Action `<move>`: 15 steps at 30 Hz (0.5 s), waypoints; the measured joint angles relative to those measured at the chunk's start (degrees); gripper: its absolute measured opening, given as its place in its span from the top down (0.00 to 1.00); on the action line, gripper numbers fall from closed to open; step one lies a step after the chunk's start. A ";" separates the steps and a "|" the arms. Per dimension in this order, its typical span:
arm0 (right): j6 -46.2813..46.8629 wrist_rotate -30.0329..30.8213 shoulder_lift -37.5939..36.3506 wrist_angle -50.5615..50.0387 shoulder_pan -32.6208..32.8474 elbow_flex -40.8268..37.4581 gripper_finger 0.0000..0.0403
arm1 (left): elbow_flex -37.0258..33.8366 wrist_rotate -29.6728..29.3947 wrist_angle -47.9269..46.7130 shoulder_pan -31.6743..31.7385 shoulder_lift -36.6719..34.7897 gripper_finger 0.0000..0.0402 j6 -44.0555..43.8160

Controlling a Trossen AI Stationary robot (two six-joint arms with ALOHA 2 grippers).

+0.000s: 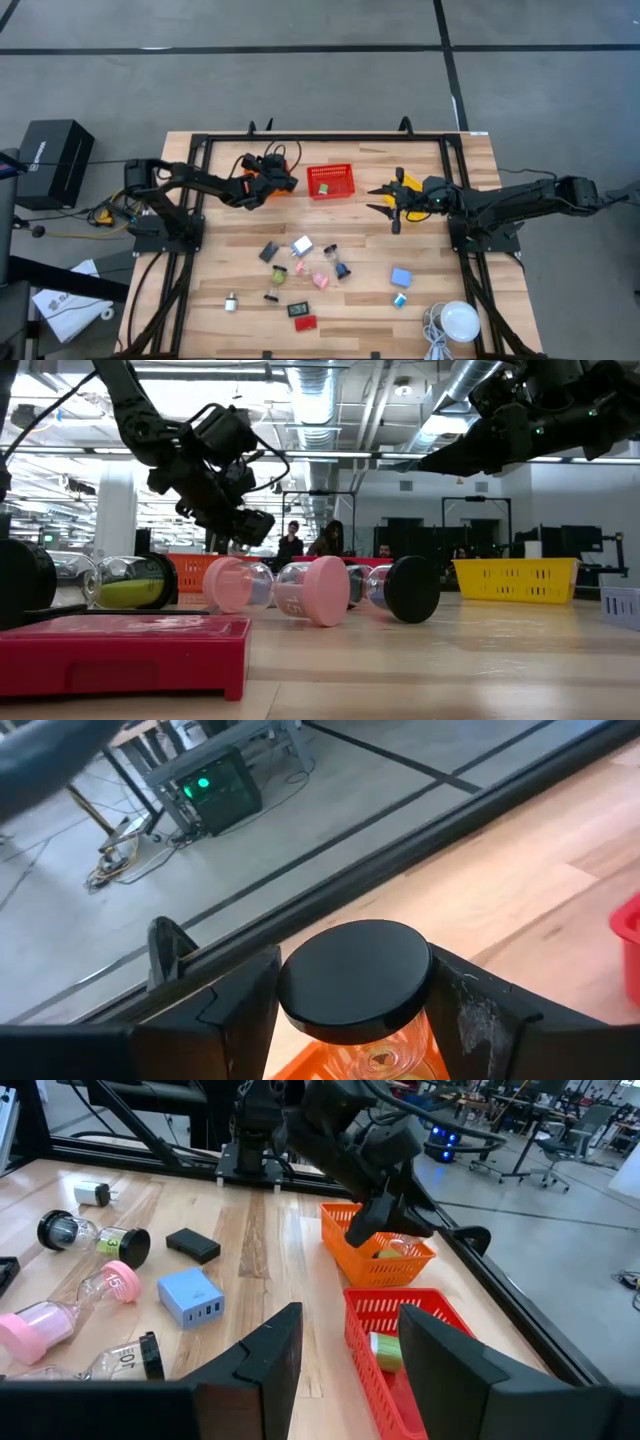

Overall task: Pick & Place Office items
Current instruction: Put the left green hourglass into the orange bin

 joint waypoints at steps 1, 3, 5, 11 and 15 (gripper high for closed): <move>0.00 0.00 0.00 0.00 0.00 -0.02 0.61 | 0.00 -0.21 0.42 0.00 0.07 0.46 0.06; 0.00 -0.02 0.00 -0.02 0.00 -0.02 0.61 | 0.00 -0.14 1.16 -0.06 -0.19 0.46 0.52; 0.00 0.00 -0.02 -0.02 0.02 -0.02 0.61 | 0.00 -0.58 2.09 -0.07 -0.61 0.46 1.51; 0.00 -0.13 0.00 -0.04 0.02 -0.02 0.61 | 0.00 -1.44 1.92 -0.07 -1.08 0.45 2.40; 0.00 -0.17 -0.02 -0.08 0.02 -0.01 0.61 | 0.00 -1.52 2.15 -0.07 -1.08 0.45 1.89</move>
